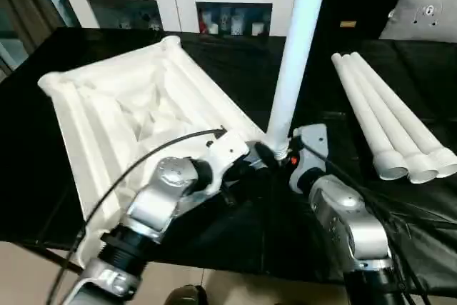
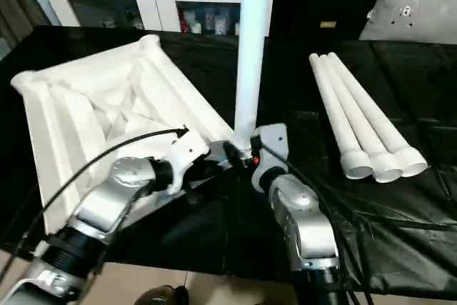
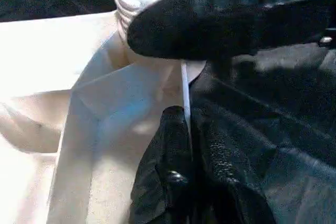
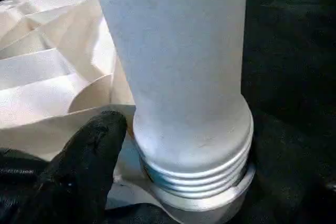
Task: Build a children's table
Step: Rotate leg to tighten
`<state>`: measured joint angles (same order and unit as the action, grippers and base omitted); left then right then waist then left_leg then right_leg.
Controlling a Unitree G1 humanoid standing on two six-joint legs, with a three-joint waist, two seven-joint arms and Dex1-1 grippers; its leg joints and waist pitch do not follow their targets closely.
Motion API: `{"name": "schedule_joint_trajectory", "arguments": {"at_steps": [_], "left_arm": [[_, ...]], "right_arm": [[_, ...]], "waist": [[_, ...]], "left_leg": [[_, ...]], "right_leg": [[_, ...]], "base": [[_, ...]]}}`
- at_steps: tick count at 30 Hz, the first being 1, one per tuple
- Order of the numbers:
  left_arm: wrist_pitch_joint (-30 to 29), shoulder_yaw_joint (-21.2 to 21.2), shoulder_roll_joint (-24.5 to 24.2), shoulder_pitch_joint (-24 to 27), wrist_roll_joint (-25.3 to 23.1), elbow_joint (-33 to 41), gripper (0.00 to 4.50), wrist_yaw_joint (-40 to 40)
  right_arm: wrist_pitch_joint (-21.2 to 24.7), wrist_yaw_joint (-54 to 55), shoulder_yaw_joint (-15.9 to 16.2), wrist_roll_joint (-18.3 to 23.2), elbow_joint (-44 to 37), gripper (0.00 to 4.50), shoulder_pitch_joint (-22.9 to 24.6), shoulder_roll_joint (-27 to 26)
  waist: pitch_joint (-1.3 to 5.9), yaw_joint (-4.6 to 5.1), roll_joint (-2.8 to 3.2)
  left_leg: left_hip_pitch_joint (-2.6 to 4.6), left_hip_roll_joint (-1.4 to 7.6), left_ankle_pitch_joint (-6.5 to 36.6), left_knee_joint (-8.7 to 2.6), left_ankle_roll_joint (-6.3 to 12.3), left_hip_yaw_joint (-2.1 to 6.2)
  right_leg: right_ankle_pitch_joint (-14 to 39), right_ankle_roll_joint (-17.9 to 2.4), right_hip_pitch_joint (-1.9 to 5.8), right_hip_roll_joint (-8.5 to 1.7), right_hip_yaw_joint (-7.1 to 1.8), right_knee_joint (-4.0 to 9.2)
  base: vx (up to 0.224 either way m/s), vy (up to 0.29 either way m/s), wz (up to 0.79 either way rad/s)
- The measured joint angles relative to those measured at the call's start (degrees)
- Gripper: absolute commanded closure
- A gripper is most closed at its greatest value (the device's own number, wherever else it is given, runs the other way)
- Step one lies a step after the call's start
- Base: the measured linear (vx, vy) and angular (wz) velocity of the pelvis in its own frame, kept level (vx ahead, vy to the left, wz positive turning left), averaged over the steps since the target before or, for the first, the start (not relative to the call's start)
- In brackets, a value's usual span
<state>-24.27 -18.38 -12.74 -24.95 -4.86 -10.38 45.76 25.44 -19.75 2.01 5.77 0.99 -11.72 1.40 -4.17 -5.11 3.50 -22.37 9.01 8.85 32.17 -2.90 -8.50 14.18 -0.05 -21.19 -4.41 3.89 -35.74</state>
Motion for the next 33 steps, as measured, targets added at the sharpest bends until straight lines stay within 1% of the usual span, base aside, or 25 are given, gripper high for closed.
{"name": "schedule_joint_trajectory", "arguments": {"at_steps": [2,4,8,9,13,15,16,19,23,26,27,29,32,33], "left_arm": [[0.86,-0.04,-1.24,0.00,0.09,0.03,4.50,1.45],[1.87,-0.04,-2.66,-0.02,0.33,0.11,4.50,2.97],[5.12,-0.44,-6.15,-0.20,1.32,-0.18,4.50,6.80],[6.35,-0.56,-7.09,-0.21,1.71,-0.53,4.50,8.06],[10.70,-1.12,-9.70,-0.43,1.89,-1.94,4.50,11.74],[13.99,-1.69,-12.09,-0.37,2.57,-2.68,4.50,15.25],[14.76,-1.60,-12.60,-0.37,2.85,-3.18,4.50,16.09],[16.07,-1.59,-12.86,-0.42,3.45,-4.22,4.50,17.62],[16.81,-1.64,-12.26,-0.87,3.42,-5.82,4.50,16.63],[16.06,-1.49,-11.60,-1.14,3.81,-6.34,4.50,16.18],[15.72,-1.35,-11.60,-1.15,4.00,-6.42,4.23,16.19],[15.22,-1.10,-11.61,-1.15,4.19,-6.43,3.96,16.32],[14.99,-0.89,-11.86,-1.15,4.70,-6.44,3.75,16.52],[14.99,-0.74,-11.96,-1.15,4.69,-6.48,3.75,16.51]], "right_arm": [[0.11,-0.60,-0.49,1.08,-0.56,0.31,0.73,0.77],[0.04,-1.86,-0.90,1.57,-0.60,0.09,1.72,1.85],[-2.65,-8.44,-1.01,3.89,-0.92,0.09,3.66,5.71],[-3.59,-10.85,-1.02,4.69,-0.95,0.09,4.41,6.99],[-4.65,-17.23,-1.00,6.93,-1.58,0.09,5.83,10.76],[-5.46,-22.35,-1.62,9.00,-4.25,0.09,6.93,15.25],[-6.14,-23.65,-2.27,9.47,-4.75,0.09,6.94,16.47],[-8.11,-26.98,-2.72,10.16,-4.85,0.09,6.79,17.99],[-7.49,-30.47,-1.57,11.62,-4.85,0.09,6.82,19.20],[-6.93,-30.84,-0.63,12.12,-5.46,0.09,7.26,19.22],[-6.68,-30.98,0.11,12.19,-5.60,0.02,7.40,19.41],[-5.96,-31.77,1.08,12.21,-6.14,0.00,8.00,19.90],[-5.92,-32.85,2.07,12.21,-7.08,0.00,9.39,20.40],[-5.92,-33.05,2.34,12.21,-7.08,0.00,9.62,20.51]], "waist": [[-0.03,-0.08,-0.08],[-0.03,-0.14,-0.10],[-0.01,-0.31,-0.14],[-0.01,-0.55,-0.16],[0.00,-1.25,-0.23],[0.04,-1.74,-0.30],[0.10,-1.88,-0.40],[0.35,-2.21,-0.81],[0.46,-2.42,-0.99],[0.49,-2.86,-1.04],[0.49,-2.86,-1.04],[0.49,-2.86,-1.04],[0.51,-2.99,-1.02],[0.50,-3.01,-1.02]], "left_leg": [[-0.04,0.05,0.03,0.00,0.04,-0.05],[-0.23,0.07,0.04,0.06,0.08,-0.12],[-0.72,0.17,-0.08,0.36,0.37,-0.19],[-0.79,0.20,-0.09,0.45,0.46,-0.22],[-0.80,0.29,-0.10,0.70,0.53,-0.31],[-0.76,0.35,-0.10,0.82,0.55,-0.38],[-0.74,0.37,-0.08,0.83,0.52,-0.41],[-0.69,0.51,-0.09,0.88,0.50,-0.62],[-0.68,0.75,-0.15,1.06,0.60,-1.08],[-0.68,0.85,-0.16,1.21,0.61,-1.26],[-0.68,0.87,-0.16,1.26,0.61,-1.27],[-0.68,0.87,-0.16,1.31,0.61,-1.27],[-0.68,0.87,-0.16,1.32,0.61,-1.28],[-0.68,0.87,-0.16,1.32,0.61,-1.28]], "right_leg": [[0.00,0.00,-0.04,0.01,0.02,0.03],[0.00,0.00,-0.18,0.01,0.01,0.03],[-0.06,0.06,-0.60,0.01,0.02,-0.12],[-0.07,0.07,-0.65,0.01,0.03,-0.19],[-0.13,0.04,-0.66,0.01,0.01,-0.38],[-0.17,0.06,-0.59,0.00,-0.02,-0.41],[-0.22,0.06,-0.58,0.00,-0.02,-0.41],[-0.39,0.02,-0.57,0.00,-0.02,-0.44],[-0.62,-0.01,-0.56,0.00,-0.10,-0.44],[-0.78,-0.02,-0.56,0.00,-0.13,-0.45],[-0.85,0.00,-0.56,0.00,-0.14,-0.45],[-0.90,0.01,-0.58,0.01,-0.17,-0.45],[-0.91,0.03,-0.58,0.00,-0.18,-0.45],[-0.92,0.02,-0.58,0.00,-0.18,-0.45]], "base": [[0.000,0.000,0.00],[0.000,0.000,0.00],[0.000,0.000,0.00],[0.000,0.000,0.00],[0.000,0.000,0.00],[0.000,0.000,0.00],[0.000,0.000,0.00],[0.000,0.000,0.00],[0.000,0.000,0.00],[0.000,0.000,0.00],[0.000,0.000,0.00],[0.000,0.000,0.00],[0.000,0.000,0.00],[0.000,0.000,0.00]]}}
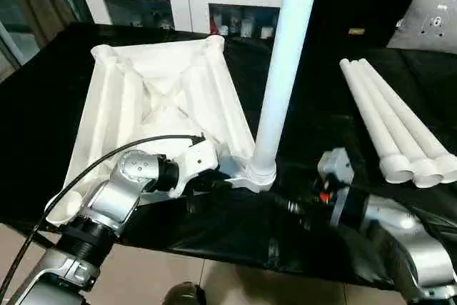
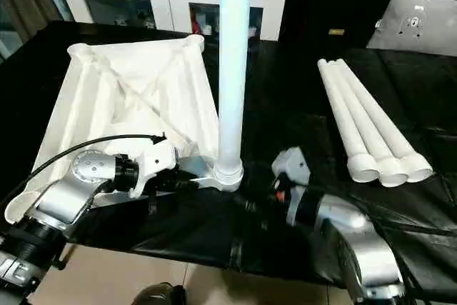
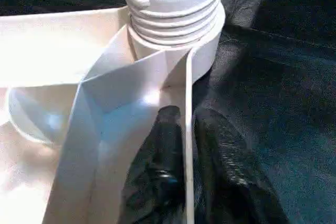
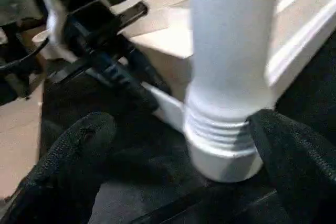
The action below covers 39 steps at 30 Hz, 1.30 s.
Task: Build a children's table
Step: Rotate leg to tighten
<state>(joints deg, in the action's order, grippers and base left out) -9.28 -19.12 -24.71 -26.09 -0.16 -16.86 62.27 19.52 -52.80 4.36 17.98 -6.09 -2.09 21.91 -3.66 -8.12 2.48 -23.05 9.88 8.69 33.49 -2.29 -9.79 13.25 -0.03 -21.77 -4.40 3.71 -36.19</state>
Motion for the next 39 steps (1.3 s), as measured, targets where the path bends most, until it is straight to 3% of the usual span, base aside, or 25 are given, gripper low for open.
{"name": "schedule_joint_trajectory", "arguments": {"at_steps": [3,12,23,39], "left_arm": [[0.57,-0.04,0.07,-0.71,-0.48,-2.15,3.39,-0.24],[0.09,-0.04,2.27,-2.00,-0.01,-4.77,3.39,-0.10],[1.89,-1.05,3.84,-2.55,-1.01,-6.49,4.40,-1.34],[8.00,-3.45,0.80,-4.22,-3.10,-8.66,4.40,2.45]], "right_arm": [[-0.11,0.14,0.04,-0.12,-0.63,0.00,1.12,0.72],[-0.20,0.78,0.37,-0.11,-0.95,0.00,2.68,0.99],[-1.21,1.41,0.69,-0.14,-0.95,0.00,3.06,1.01],[-1.55,1.34,0.54,0.13,-0.38,0.00,0.75,2.18]], "waist": [[0.10,-0.03,0.15],[0.42,-0.15,0.62],[0.69,-0.45,0.93],[1.06,-0.17,0.41]], "left_leg": [[0.00,0.00,0.00,0.02,0.00,0.00],[0.00,0.00,0.00,0.06,0.00,0.00],[0.03,0.00,0.00,0.10,0.00,0.00],[0.08,0.03,0.00,0.09,0.00,0.00]], "right_leg": [[-0.01,0.01,0.01,0.00,-0.01,0.00],[-0.15,-0.01,0.02,0.00,-0.01,0.00],[-0.22,0.03,0.08,-0.01,0.00,0.00],[-0.34,0.09,0.05,-0.01,-0.01,0.02]], "base": [[0.000,0.000,0.00],[0.000,0.000,0.00],[0.000,0.000,0.00],[0.000,0.000,0.00]]}}
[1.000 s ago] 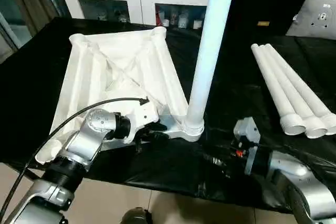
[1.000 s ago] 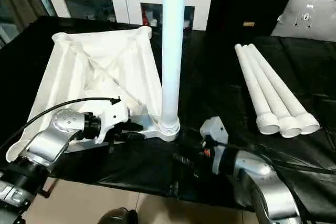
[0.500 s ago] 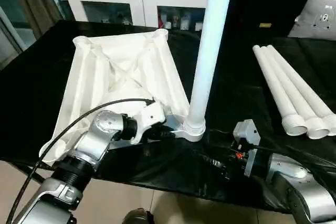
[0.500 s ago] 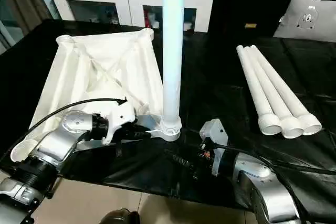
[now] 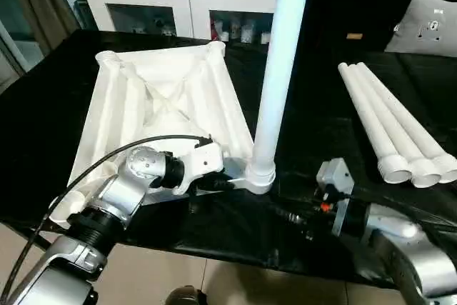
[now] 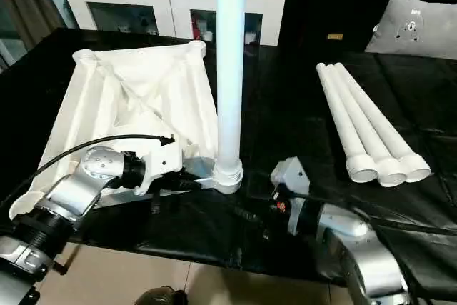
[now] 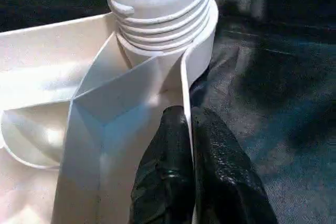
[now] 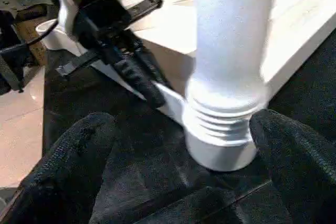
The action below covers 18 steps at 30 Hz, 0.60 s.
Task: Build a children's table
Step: Rotate leg to tighten
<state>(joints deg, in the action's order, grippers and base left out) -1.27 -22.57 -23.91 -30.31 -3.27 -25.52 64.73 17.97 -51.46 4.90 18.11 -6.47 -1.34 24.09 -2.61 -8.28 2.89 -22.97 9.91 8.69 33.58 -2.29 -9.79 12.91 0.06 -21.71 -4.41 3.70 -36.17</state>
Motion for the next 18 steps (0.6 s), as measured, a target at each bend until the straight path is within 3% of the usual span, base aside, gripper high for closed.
{"name": "schedule_joint_trajectory", "arguments": {"at_steps": [4,5,9,10,14,18], "left_arm": [[-0.57,-0.08,0.38,-0.74,0.13,-0.78,4.40,-0.46],[-1.44,0.02,0.56,-0.86,0.34,-0.81,4.05,-0.45],[-3.39,0.09,0.65,-1.38,0.05,-1.83,3.81,-0.47],[-3.32,0.07,0.65,-1.41,-0.12,-1.95,3.53,-0.51],[-2.22,0.06,0.86,-1.70,-0.52,-2.80,3.53,-1.08],[-2.15,0.22,1.23,-1.73,-0.10,-3.07,3.91,-1.20]], "right_arm": [[0.08,-0.21,0.06,0.26,-0.01,0.00,-0.12,0.17],[0.11,-0.24,0.08,0.27,-0.01,0.00,-0.12,0.19],[0.18,-0.55,0.19,0.30,-0.07,0.00,0.22,0.40],[0.19,-0.64,0.20,0.30,-0.07,0.00,0.29,0.49],[0.24,-0.83,0.38,0.32,-0.07,0.00,0.41,0.81],[0.27,-0.87,0.58,0.34,-0.07,0.00,0.41,0.82]], "waist": [[0.00,-0.02,-0.01],[0.00,-0.02,-0.01],[0.00,-0.03,0.00],[0.00,-0.03,0.01],[0.03,-0.06,0.05],[0.03,-0.06,0.06]], "left_leg": [[0.00,0.00,0.00,0.03,0.00,-0.01],[0.00,0.00,0.00,0.03,0.00,-0.01],[0.01,0.00,0.00,0.03,0.00,-0.01],[0.01,0.00,0.00,0.03,0.00,-0.02],[0.01,0.00,0.00,0.02,0.00,-0.02],[0.01,0.00,0.00,0.04,0.00,-0.02]], "right_leg": [[-0.03,-0.01,0.02,0.00,-0.01,0.00],[-0.05,-0.02,0.02,0.00,0.00,0.00],[-0.13,0.01,0.01,0.00,-0.01,0.00],[-0.13,0.01,0.01,0.00,-0.02,0.00],[-0.15,0.03,0.01,0.00,-0.01,0.00],[-0.19,0.03,0.02,-0.01,-0.02,0.00]], "base": [[0.000,0.000,0.00],[0.000,0.000,0.00],[0.000,0.000,0.00],[0.000,0.000,0.00],[0.000,0.000,0.00],[0.000,0.000,0.00]]}}
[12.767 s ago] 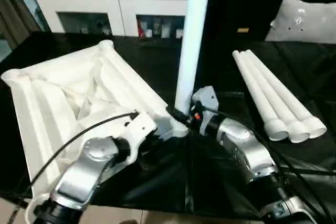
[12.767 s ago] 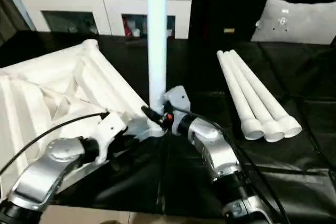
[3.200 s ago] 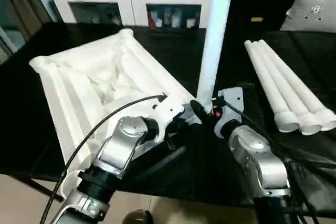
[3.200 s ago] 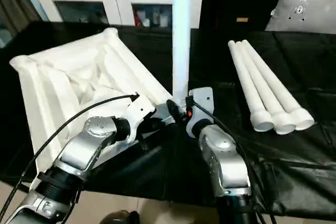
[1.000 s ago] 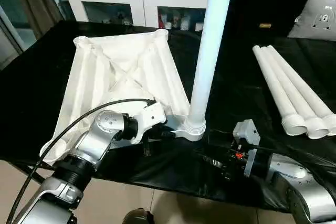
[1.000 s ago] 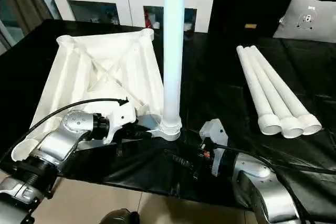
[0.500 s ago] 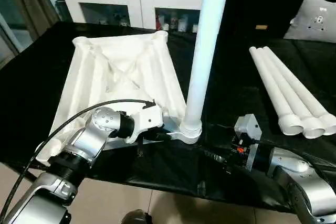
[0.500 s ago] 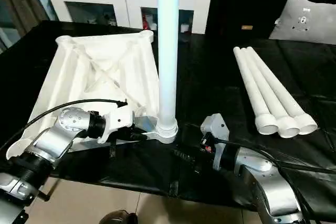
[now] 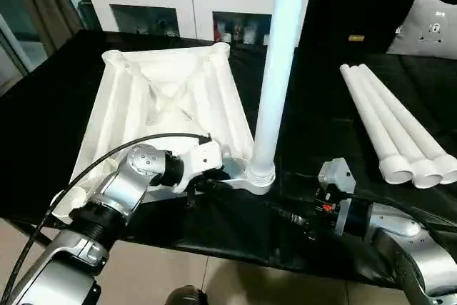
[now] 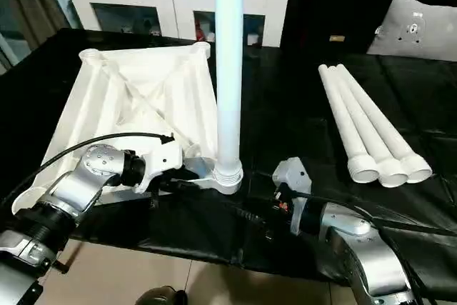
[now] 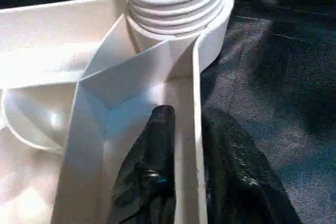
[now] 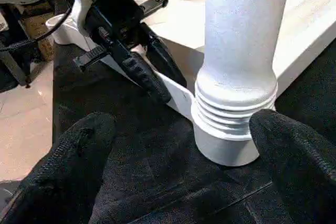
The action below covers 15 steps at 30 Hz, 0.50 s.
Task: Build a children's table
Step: Rotate leg to tighten
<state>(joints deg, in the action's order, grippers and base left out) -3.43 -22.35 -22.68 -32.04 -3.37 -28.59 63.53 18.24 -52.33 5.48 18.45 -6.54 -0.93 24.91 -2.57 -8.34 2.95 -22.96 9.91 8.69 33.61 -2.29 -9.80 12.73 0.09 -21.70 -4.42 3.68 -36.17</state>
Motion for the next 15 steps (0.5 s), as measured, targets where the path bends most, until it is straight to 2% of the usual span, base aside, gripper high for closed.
{"name": "schedule_joint_trajectory", "arguments": {"at_steps": [6,15], "left_arm": [[-0.11,0.00,0.01,-0.08,0.13,-0.36,4.39,1.15],[0.65,-0.03,-0.10,-0.35,0.15,-1.28,4.45,1.78]], "right_arm": [[0.00,-0.07,0.02,0.01,0.00,0.00,0.00,0.02],[-0.02,0.23,0.04,-0.04,0.08,0.00,-0.45,0.02]], "waist": [[0.03,-0.03,0.04],[0.11,0.00,0.16]], "left_leg": [[0.00,0.00,0.00,0.00,0.00,-0.01],[0.02,0.00,0.00,-0.01,0.00,-0.01]], "right_leg": [[0.01,0.01,0.00,-0.01,-0.01,0.01],[0.05,0.09,-0.01,-0.01,-0.01,0.01]], "base": [[0.000,0.000,0.00],[0.000,0.000,0.00]]}}
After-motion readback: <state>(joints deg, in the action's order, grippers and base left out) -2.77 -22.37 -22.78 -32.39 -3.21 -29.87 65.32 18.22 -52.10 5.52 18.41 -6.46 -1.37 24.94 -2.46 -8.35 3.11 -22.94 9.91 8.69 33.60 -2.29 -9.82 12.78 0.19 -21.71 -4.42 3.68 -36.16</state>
